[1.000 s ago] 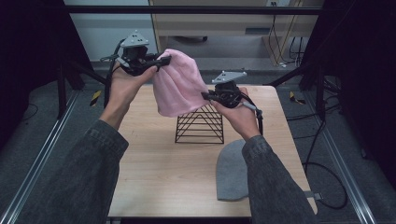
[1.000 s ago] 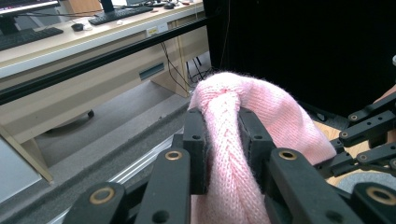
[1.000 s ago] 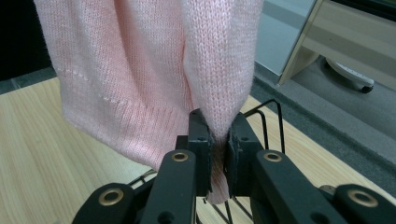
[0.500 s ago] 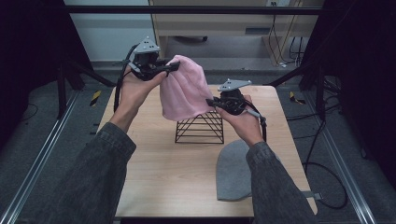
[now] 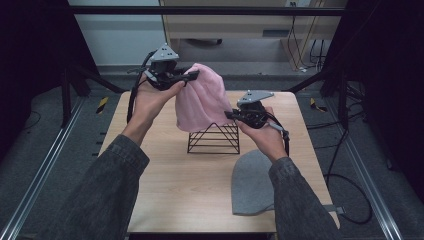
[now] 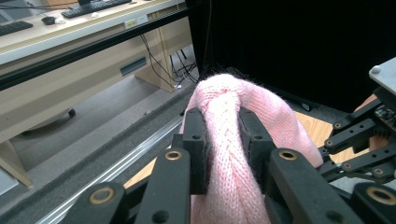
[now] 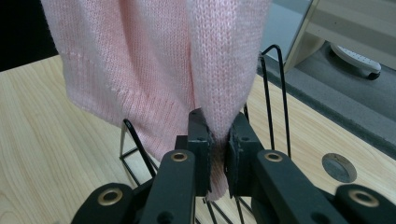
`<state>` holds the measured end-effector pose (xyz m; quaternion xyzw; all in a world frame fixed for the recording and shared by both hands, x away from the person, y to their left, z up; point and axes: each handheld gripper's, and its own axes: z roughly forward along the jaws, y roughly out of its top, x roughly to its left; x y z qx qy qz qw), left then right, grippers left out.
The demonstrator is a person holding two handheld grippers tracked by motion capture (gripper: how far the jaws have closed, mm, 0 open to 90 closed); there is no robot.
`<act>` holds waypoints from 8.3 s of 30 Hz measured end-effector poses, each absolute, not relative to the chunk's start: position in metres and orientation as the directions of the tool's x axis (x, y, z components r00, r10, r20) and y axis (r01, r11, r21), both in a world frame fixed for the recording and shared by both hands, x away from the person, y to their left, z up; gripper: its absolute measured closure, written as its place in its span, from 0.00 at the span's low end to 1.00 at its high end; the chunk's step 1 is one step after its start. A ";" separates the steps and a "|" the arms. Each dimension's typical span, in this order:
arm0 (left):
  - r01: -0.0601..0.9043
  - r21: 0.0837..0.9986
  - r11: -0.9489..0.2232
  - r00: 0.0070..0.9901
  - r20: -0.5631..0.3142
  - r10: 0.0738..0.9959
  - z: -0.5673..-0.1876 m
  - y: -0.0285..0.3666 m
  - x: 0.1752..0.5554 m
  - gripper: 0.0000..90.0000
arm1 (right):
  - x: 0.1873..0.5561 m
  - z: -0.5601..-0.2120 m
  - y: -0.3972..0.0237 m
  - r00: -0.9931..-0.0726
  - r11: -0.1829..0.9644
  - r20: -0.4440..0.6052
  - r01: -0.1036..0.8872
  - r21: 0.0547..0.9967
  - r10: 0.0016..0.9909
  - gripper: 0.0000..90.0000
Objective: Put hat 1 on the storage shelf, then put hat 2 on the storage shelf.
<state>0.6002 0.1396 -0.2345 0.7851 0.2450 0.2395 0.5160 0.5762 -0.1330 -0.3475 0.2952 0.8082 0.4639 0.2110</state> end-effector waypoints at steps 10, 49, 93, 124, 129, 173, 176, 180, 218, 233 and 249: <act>0.137 0.925 -0.353 0.777 0.121 0.618 -0.236 0.128 0.596 0.84 | 0.572 -0.350 -0.141 -0.729 0.404 -0.077 0.285 0.869 0.680 0.91; 0.169 0.896 -0.411 0.813 0.109 0.572 -0.283 0.107 0.598 0.82 | 0.569 -0.401 -0.152 -0.704 0.454 -0.085 0.357 0.816 0.705 0.91; 0.234 0.846 -0.479 0.836 0.076 0.543 -0.326 0.095 0.584 0.82 | 0.565 -0.430 -0.161 -0.686 0.477 -0.051 0.450 0.755 0.726 0.77; 0.292 0.849 -0.440 0.826 0.008 0.564 -0.336 0.116 0.552 0.25 | 0.552 -0.435 -0.237 -0.535 0.427 -0.064 0.590 0.685 0.842 0.34; 0.311 0.837 -0.450 0.823 -0.001 0.568 -0.346 0.132 0.534 0.16 | 0.553 -0.451 -0.250 -0.518 0.418 -0.039 0.642 0.643 0.855 0.40; 0.420 0.748 -0.514 0.806 -0.047 0.589 -0.406 0.188 0.488 0.12 | 0.553 -0.482 -0.275 -0.509 0.412 0.030 0.729 0.546 0.860 0.62; 0.428 0.746 -0.510 0.801 -0.052 0.596 -0.407 0.188 0.489 0.12 | 0.552 -0.481 -0.273 -0.517 0.422 0.029 0.729 0.539 0.855 0.67; 0.432 0.742 -0.512 0.801 -0.055 0.596 -0.409 0.189 0.489 0.11 | 0.551 -0.480 -0.271 -0.529 0.430 0.043 0.732 0.529 0.848 0.76; 0.427 0.711 -0.559 0.848 -0.099 0.521 -0.424 0.179 0.482 0.10 | 0.476 -0.366 -0.186 -0.786 0.557 -0.089 0.348 0.755 0.612 0.95; 0.373 0.737 -0.564 0.889 -0.109 0.446 -0.410 0.162 0.478 0.13 | 0.462 -0.327 -0.164 -0.828 0.533 -0.110 0.247 0.809 0.550 0.95; 0.346 0.760 -0.551 0.904 -0.113 0.413 -0.402 0.152 0.479 0.14 | 0.451 -0.294 -0.151 -0.852 0.517 -0.140 0.168 0.839 0.504 0.95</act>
